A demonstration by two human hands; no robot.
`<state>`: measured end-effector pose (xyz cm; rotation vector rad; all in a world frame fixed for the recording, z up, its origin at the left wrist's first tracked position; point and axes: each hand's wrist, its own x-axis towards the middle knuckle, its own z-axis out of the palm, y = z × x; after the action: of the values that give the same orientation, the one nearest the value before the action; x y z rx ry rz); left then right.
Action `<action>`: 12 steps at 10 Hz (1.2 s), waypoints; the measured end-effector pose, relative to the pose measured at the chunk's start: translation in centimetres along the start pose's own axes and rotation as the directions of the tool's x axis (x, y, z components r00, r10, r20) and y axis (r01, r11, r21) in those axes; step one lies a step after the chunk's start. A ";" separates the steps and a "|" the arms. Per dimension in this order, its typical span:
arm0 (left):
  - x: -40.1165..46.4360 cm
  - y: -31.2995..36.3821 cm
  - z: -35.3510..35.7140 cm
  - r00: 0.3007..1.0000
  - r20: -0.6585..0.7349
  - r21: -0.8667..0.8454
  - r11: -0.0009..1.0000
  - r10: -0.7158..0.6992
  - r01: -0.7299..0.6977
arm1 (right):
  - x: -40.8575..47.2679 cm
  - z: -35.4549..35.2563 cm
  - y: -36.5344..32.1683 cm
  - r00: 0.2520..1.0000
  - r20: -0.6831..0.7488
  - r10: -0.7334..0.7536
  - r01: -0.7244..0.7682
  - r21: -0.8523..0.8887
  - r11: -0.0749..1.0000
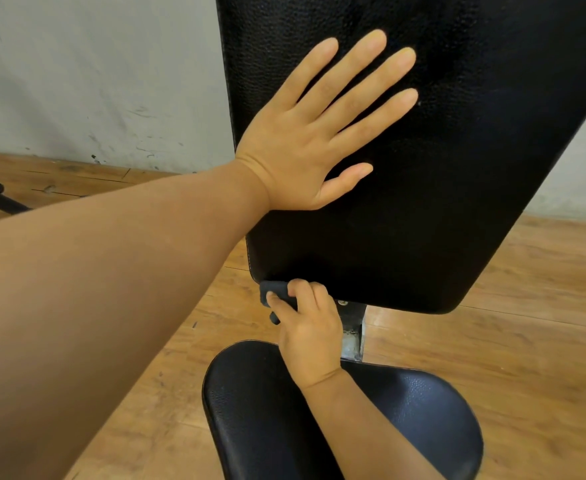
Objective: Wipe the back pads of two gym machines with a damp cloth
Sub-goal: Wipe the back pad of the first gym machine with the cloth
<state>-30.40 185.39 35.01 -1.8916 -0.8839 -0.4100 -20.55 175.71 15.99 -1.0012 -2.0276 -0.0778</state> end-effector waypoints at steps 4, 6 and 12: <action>0.0 0.0 -0.1 1.000 0.014 0.001 1.000 -0.002 0.002 | 0.5 1.3 -1.2 0.998 0.037 -0.045 0.047 -0.049 0.998; 0.0 0.1 0.0 1.000 0.030 -0.011 1.000 -0.007 0.007 | 1.8 0.9 -2.4 1.000 -0.014 0.004 -0.003 0.027 1.000; 0.2 0.5 -2.9 0.936 0.351 -0.168 0.984 -0.001 0.064 | 5.2 -7.8 -1.5 0.983 0.058 0.174 -0.175 0.014 0.984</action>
<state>-29.65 182.82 36.19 -2.1569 -1.1461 -0.1752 -18.05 174.84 25.08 -1.1765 -1.9779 0.0641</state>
